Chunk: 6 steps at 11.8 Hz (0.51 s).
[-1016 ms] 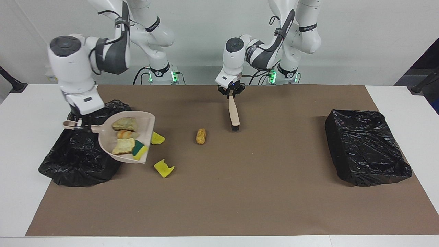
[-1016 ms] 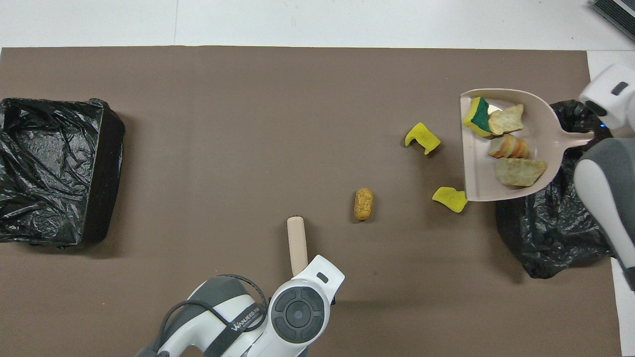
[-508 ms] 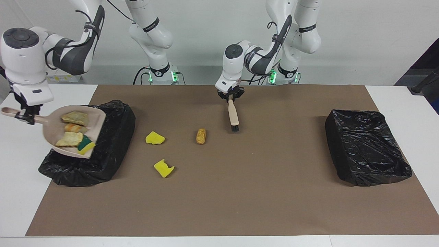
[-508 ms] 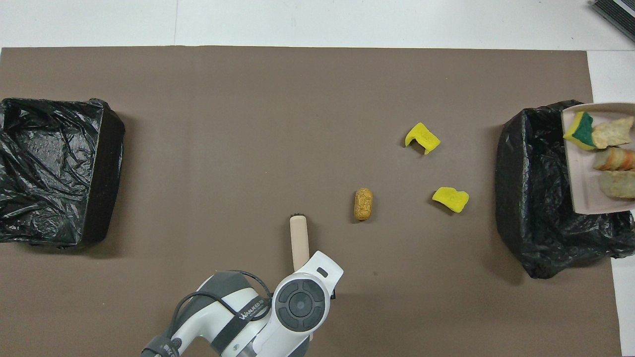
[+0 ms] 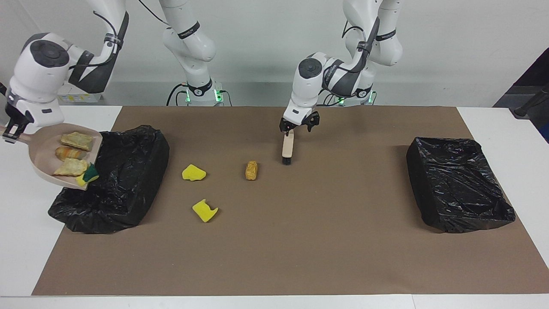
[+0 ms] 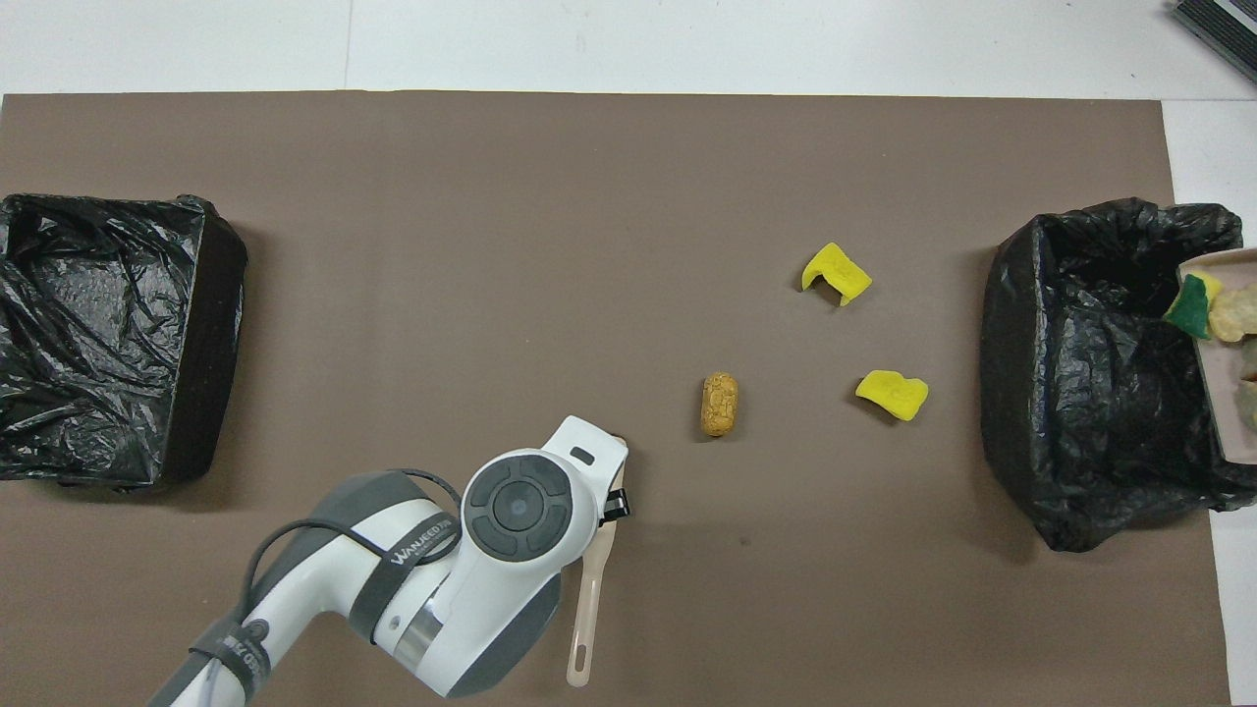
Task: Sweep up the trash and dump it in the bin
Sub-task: 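Tip the dustpan into the bin while the left gripper sets down the brush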
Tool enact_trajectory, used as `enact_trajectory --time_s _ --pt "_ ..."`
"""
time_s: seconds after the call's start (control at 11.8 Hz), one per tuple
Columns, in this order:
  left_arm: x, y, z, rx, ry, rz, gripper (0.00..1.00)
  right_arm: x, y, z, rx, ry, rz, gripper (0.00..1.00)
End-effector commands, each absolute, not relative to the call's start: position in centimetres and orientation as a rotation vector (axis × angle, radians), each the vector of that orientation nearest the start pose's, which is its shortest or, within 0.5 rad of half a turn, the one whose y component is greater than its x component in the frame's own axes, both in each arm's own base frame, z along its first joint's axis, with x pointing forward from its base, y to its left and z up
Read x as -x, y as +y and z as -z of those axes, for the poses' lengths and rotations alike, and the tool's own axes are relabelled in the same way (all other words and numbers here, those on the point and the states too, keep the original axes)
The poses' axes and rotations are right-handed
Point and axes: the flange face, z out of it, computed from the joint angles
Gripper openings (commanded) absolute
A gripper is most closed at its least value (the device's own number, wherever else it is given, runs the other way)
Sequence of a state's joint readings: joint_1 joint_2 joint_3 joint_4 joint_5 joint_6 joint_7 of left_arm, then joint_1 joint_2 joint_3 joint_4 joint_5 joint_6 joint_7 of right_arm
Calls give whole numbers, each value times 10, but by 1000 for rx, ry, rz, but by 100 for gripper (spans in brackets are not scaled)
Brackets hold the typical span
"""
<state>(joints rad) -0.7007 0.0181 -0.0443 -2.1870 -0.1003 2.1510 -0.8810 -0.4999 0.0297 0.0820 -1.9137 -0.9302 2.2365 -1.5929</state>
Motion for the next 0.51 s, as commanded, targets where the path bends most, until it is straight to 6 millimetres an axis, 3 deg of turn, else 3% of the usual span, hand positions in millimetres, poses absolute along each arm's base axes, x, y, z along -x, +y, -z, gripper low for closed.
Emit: enact_trajectory --time_s 0.0,0.17,0.42 --pt "-428 -315 -418 3160 -375 -76 100 -502 -217 -506 -1552 1705 726 0" --pt "-457 -260 -450 3185 -402 -13 100 -504 -223 -511 -1501 1682 761 0" --pt "-482 -192 -454 3170 -274 -47 100 -505 -234 -534 -1426 1637 803 0"
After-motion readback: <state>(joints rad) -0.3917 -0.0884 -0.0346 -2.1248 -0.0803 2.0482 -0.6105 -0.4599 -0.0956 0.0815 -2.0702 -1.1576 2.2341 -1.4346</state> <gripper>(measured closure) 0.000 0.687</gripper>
